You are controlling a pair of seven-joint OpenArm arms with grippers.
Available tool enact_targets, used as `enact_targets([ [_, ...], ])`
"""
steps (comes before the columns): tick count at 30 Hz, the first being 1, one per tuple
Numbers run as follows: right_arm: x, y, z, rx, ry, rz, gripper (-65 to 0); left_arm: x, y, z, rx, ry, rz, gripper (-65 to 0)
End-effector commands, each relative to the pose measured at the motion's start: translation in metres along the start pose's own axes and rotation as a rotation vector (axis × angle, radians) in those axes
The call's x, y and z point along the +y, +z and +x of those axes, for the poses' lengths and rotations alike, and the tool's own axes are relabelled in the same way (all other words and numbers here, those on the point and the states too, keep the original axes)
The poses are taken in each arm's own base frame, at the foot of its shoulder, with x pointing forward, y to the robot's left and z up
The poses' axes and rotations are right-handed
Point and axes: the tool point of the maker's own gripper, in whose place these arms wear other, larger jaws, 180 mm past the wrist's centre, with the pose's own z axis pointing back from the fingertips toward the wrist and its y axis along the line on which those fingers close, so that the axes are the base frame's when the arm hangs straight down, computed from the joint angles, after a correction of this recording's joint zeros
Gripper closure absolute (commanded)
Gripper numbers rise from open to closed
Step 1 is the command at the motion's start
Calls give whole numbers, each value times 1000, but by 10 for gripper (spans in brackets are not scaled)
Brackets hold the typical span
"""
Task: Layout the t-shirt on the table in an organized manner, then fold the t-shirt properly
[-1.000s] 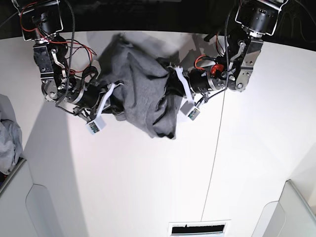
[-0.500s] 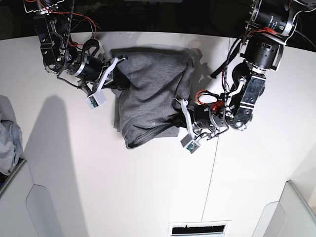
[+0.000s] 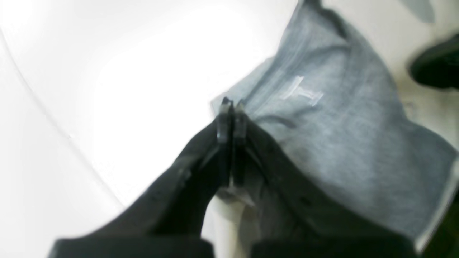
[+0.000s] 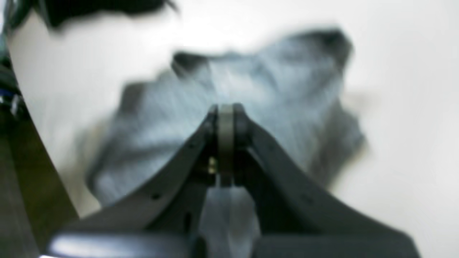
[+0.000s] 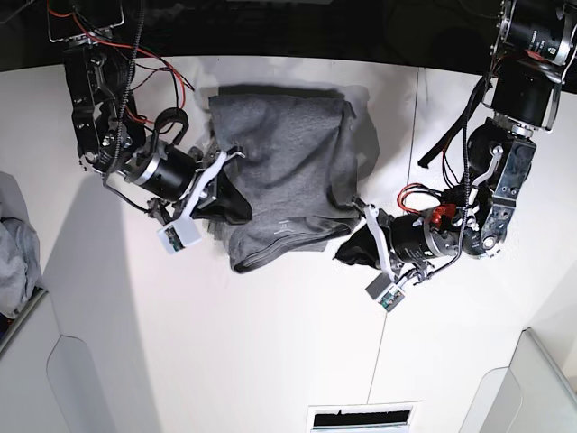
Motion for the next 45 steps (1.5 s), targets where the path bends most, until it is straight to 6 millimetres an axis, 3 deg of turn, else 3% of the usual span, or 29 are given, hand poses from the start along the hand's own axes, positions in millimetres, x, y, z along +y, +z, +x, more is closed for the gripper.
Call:
enact_targets([
  [1,3,-5,21,-55,22,12,0,-10,4,12,-43,-13,-51,0],
  [5,9,-31,21,-4,80,15,0,-43,3,-22,-17,50,-136,0],
  [11,-5,-52,-32,159,87,8,0,-61,-2,-82,16,70,-102,0],
  [13,-9,-51,-46,175,57,2,0,-65,-6,-92,23,75,-99,0],
  [16,-12,-51,-55,182,36,-1,0,-70,-10,-88,7,82,-106,0],
  [20,-8,-53,-37,123,32,10,0,-64,-14,-74,-3,65,-103,0],
  [24,0,-49,-6,61,81,21,0,-59,-13,-59,8,26,-99,0],
  [28,13,-43,23,0,121,42,0,-65,4,-38,-30,-37,-108,0],
  [30,20,-40,32,-23,110,61,0,-67,12,-39,-25,-64,-106,0],
  [34,28,-44,33,-28,99,75,0,-69,20,-59,10,-47,-104,0],
  [37,27,-48,19,15,105,71,0,-80,21,-76,33,-14,-121,0],
  [45,0,-57,-68,215,88,18,0,-94,10,-125,55,135,-132,0],
])
